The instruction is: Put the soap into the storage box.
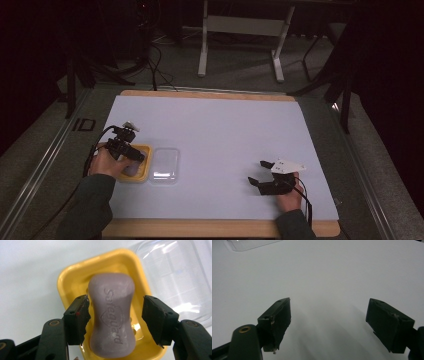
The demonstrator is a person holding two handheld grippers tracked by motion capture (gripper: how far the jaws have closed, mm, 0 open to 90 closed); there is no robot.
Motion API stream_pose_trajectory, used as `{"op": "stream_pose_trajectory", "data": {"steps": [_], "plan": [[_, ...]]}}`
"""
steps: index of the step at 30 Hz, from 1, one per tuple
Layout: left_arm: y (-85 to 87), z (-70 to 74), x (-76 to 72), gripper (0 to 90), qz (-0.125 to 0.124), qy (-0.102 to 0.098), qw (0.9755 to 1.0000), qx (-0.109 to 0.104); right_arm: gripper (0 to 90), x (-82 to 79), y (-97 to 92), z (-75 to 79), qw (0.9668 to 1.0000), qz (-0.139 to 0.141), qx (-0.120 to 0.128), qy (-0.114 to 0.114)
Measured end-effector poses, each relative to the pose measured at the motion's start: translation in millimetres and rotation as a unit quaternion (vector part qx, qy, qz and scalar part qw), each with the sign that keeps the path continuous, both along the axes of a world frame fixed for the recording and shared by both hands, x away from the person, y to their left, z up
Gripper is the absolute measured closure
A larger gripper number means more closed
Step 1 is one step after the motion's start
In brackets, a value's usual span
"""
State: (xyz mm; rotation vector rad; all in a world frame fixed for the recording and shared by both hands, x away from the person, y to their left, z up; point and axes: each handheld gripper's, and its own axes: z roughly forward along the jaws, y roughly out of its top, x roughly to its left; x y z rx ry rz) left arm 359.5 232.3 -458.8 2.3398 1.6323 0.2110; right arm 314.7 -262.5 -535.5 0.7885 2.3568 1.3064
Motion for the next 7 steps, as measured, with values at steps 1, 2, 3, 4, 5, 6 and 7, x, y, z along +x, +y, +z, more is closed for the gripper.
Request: {"op": "stream_pose_trajectory", "data": {"steps": [1, 2, 3, 4, 5, 6, 7], "plan": [[-2.3, 2.0, -0.7, 37.9, -0.005, -0.008, 1.0, 0.002, 19.7, 0.0, -0.1, 0.0, 1.0, 0.0, 0.0, 0.0], [-4.8, 3.9, -1.5, 37.4, -0.013, -0.018, 0.9997, 0.003, 19.7, 0.1, -0.1, 0.0, 1.0, 0.0, -0.001, 0.0], [-7.5, 5.5, -2.1, 37.4, -0.02, -0.026, 0.9995, 0.002, 19.7, 0.1, -0.1, 0.0, 1.0, 0.0, 0.0, 0.0], [-9.9, 6.7, -2.6, 37.4, -0.026, -0.031, 0.9992, -0.001, 19.7, 0.2, -0.1, 0.0, 1.0, 0.0, -0.001, 0.0], [-12.5, 7.7, -3.1, 37.4, -0.033, -0.039, 0.9987, -0.004, 19.7, 0.1, 0.0, 0.0, 1.0, 0.0, -0.001, 0.0], [-16.4, 8.2, -4.1, 37.3, -0.044, -0.05, 0.9978, -0.01, 19.7, 0.2, 0.1, 0.0, 1.0, 0.0, -0.002, 0.001], [-18.7, 8.5, -4.7, 37.3, -0.05, -0.054, 0.9972, -0.012, 19.7, 0.5, 0.3, -0.1, 1.0, 0.0, -0.003, 0.0]]}}
